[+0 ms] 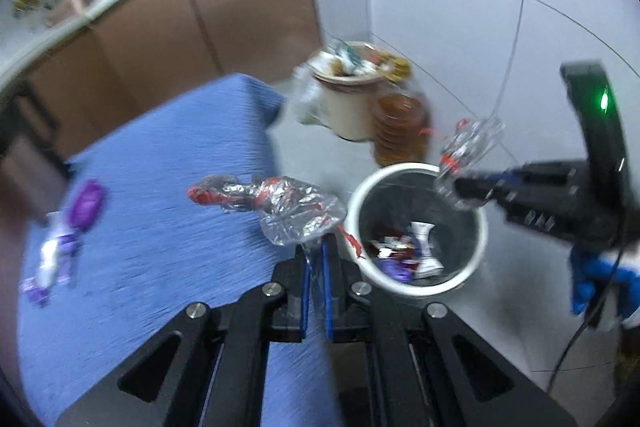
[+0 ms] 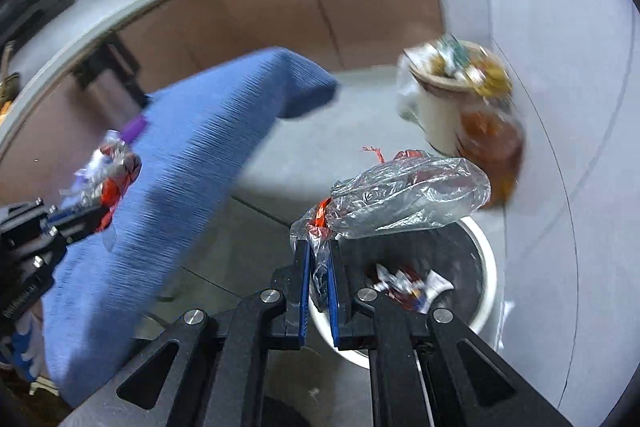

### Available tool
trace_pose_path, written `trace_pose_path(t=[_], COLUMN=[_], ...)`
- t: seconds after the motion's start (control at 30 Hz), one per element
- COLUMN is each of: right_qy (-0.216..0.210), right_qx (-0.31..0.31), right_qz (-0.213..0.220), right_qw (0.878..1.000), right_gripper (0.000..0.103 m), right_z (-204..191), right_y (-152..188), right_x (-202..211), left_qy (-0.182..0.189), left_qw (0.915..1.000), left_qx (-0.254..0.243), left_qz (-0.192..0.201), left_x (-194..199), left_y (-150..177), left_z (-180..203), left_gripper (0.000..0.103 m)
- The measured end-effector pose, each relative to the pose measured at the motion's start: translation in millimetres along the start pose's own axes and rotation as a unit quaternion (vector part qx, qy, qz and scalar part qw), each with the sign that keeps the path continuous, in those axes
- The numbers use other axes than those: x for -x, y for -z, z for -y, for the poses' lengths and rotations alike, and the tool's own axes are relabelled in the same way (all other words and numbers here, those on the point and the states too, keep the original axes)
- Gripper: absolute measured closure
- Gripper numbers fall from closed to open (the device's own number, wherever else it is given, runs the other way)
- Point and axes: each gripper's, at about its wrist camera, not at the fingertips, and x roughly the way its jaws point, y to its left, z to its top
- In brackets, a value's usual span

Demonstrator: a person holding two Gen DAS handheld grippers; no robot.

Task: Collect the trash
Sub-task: 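Carry both clear wrappers to the bin and open both grippers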

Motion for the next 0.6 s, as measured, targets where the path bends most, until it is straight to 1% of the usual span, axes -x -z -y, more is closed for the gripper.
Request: trace_pose_path(t=[0.1, 0.2, 0.33, 0.4, 0.43, 0.5, 0.6], right_qy=[0.015, 0.027, 0.033, 0.039, 0.044, 0.052, 0.064], right_qx=[-0.015, -0.027, -0.046, -0.051, -0.053, -0.060, -0.068], right_qz=[-0.023, -0.046, -0.071, -0.085, -0.090, -0.096, -0.098], right_qw=[1.000, 0.998, 0.996, 0.994, 0.994, 0.992, 0.991], right_gripper=[0.094, 0.092, 0.092, 0.092, 0.089, 0.071, 0.066], right_z=[24, 44, 66, 75, 78, 84, 91], right_y=[7, 12, 19, 24, 26, 30, 35], right_x=[-20, -40, -64, -75, -79, -85, -86], left_qy=[0.042, 0.086, 0.118, 0.139, 0.152, 0.163, 0.184], left_qw=[0.9989, 0.9950, 0.9897, 0.9853, 0.9823, 0.9792, 0.9744], left_qx=[0.003, 0.020, 0.038, 0.052, 0.061, 0.071, 0.084], left_qz=[-0.021, -0.047, -0.072, -0.085, -0.092, -0.097, -0.098], left_x=[-32, -65, -102, -115, -121, -128, -131], left_y=[-17, -32, -45, -49, -50, -51, -53], left_z=[13, 24, 37, 40, 41, 43, 40], left_gripper=[0.098, 0.097, 0.096, 0.096, 0.096, 0.096, 0.093])
